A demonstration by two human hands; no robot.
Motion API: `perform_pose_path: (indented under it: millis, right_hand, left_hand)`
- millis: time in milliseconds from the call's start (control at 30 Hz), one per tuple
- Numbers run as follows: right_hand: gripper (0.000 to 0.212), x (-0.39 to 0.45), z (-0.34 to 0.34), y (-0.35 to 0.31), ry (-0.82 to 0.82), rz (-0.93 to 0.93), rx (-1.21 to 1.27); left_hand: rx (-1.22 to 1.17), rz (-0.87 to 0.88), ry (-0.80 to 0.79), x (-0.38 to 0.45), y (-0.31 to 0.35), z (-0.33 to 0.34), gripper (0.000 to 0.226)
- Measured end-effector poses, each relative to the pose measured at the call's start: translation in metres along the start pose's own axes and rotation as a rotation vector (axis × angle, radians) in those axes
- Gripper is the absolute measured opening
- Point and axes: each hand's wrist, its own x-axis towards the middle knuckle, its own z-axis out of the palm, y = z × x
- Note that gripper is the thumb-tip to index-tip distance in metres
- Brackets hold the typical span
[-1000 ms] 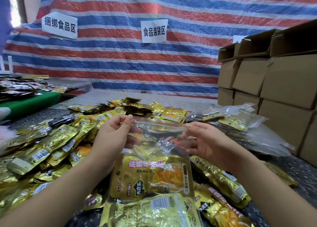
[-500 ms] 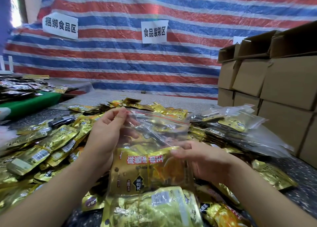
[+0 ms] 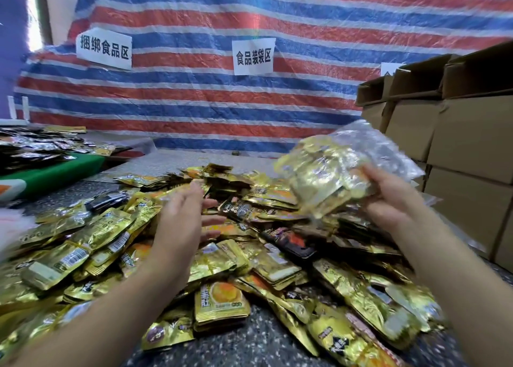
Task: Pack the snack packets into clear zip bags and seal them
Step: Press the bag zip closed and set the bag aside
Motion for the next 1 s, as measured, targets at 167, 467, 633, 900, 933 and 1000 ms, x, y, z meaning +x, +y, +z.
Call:
perform_pose_path:
  millis: [167, 467, 633, 900, 933, 1000]
  right_hand:
    - [0.026, 0.043, -0.028, 0.003, 0.189, 0.003, 0.032]
    - [0.042, 0.033, -0.029, 0.020, 0.299, 0.065, -0.183]
    - [0.038, -0.006, -0.015, 0.029, 0.154, 0.155, -0.153]
    - [0.040, -0.058, 0.036, 0.070, -0.077, 0.126, -0.363]
    - [0.043, -0.062, 0.038, 0.077, -0.114, 0.136, -0.366]
    - [0.045, -0.069, 0.038, 0.089, -0.183, 0.149, -0.363]
  left_hand:
    - [0.091, -0.009, -0.005, 0.001, -0.005, -0.001, 0.020]
    - [0.174, -0.020, -0.047, -0.001, -0.009, -0.003, 0.016]
    - [0.217, -0.009, -0.050, -0.001, -0.010, -0.003, 0.016]
    - [0.355, 0.103, -0.056, -0.004, -0.009, -0.006, 0.020]
    - [0.404, 0.142, -0.052, -0.004, -0.009, -0.006, 0.023]
    - [0.465, 0.228, -0.046, -0.005, -0.009, -0.006, 0.035]
